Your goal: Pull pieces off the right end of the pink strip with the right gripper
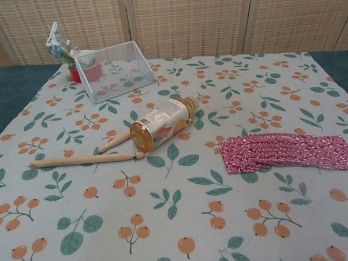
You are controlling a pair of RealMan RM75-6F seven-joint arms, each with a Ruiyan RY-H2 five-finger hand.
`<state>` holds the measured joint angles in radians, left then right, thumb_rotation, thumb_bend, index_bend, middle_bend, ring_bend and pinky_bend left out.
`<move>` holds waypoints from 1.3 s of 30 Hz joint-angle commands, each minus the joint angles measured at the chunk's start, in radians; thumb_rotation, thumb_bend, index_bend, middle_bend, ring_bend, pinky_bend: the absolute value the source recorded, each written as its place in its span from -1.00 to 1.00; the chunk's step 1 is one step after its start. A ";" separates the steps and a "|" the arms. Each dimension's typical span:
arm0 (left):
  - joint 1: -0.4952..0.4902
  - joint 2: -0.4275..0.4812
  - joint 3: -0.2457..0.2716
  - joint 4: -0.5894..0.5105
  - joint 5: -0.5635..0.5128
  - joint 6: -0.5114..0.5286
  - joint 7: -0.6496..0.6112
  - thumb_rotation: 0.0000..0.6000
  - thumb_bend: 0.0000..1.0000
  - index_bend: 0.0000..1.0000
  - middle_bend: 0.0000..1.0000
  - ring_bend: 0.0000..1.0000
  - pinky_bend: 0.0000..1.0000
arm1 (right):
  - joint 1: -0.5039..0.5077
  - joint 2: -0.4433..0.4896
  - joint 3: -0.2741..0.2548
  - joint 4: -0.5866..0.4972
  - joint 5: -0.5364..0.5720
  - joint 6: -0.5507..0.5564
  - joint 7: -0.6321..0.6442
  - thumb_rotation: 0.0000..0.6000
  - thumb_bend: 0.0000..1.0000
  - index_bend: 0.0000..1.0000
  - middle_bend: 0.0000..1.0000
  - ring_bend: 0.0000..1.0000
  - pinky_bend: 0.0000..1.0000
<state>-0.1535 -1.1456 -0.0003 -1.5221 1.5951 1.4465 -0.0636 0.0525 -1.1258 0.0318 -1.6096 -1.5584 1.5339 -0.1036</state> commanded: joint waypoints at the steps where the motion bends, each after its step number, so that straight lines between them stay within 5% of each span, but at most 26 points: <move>1: 0.001 0.001 0.000 -0.001 0.000 0.001 0.001 1.00 0.31 -0.45 -0.39 -0.38 0.13 | 0.001 0.004 -0.001 -0.005 0.004 -0.007 -0.004 1.00 -0.18 -1.00 -0.45 -0.61 -0.41; 9: 0.005 0.004 0.003 -0.009 0.002 0.010 0.006 1.00 0.31 -0.45 -0.39 -0.37 0.13 | 0.018 0.028 -0.009 -0.029 0.038 -0.076 -0.044 1.00 -0.01 -1.00 -0.32 -0.43 -0.41; 13: -0.001 0.001 0.001 -0.001 -0.004 0.000 0.008 1.00 0.31 -0.45 -0.38 -0.37 0.13 | 0.044 0.045 -0.016 -0.039 0.060 -0.146 -0.103 1.00 0.37 -1.00 -0.04 -0.03 -0.24; 16: -0.004 0.001 0.002 -0.001 -0.012 -0.014 0.014 1.00 0.31 -0.45 -0.38 -0.37 0.13 | 0.073 0.048 -0.023 -0.042 0.088 -0.223 -0.134 1.00 0.85 -1.00 0.12 0.29 0.11; 18: -0.004 0.004 0.004 -0.007 -0.013 -0.017 0.019 1.00 0.31 -0.45 -0.39 -0.37 0.13 | 0.094 0.041 -0.026 -0.036 0.100 -0.270 -0.147 1.00 0.99 -1.00 0.20 0.41 0.23; 31: 0.006 0.011 0.003 -0.025 -0.023 -0.003 0.035 1.00 0.31 -0.45 -0.38 -0.34 0.13 | 0.193 -0.142 -0.049 0.232 0.027 -0.396 -0.040 1.00 1.00 -1.00 0.49 0.77 0.55; 39: 0.001 0.018 0.010 -0.031 -0.023 -0.022 0.046 1.00 0.32 -0.45 -0.38 -0.34 0.13 | 0.235 -0.209 -0.062 0.363 0.022 -0.463 0.079 1.00 1.00 -1.00 0.55 0.82 0.60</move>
<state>-0.1527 -1.1280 0.0104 -1.5531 1.5724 1.4247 -0.0174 0.2761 -1.3186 -0.0240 -1.2691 -1.5283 1.0818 -0.0473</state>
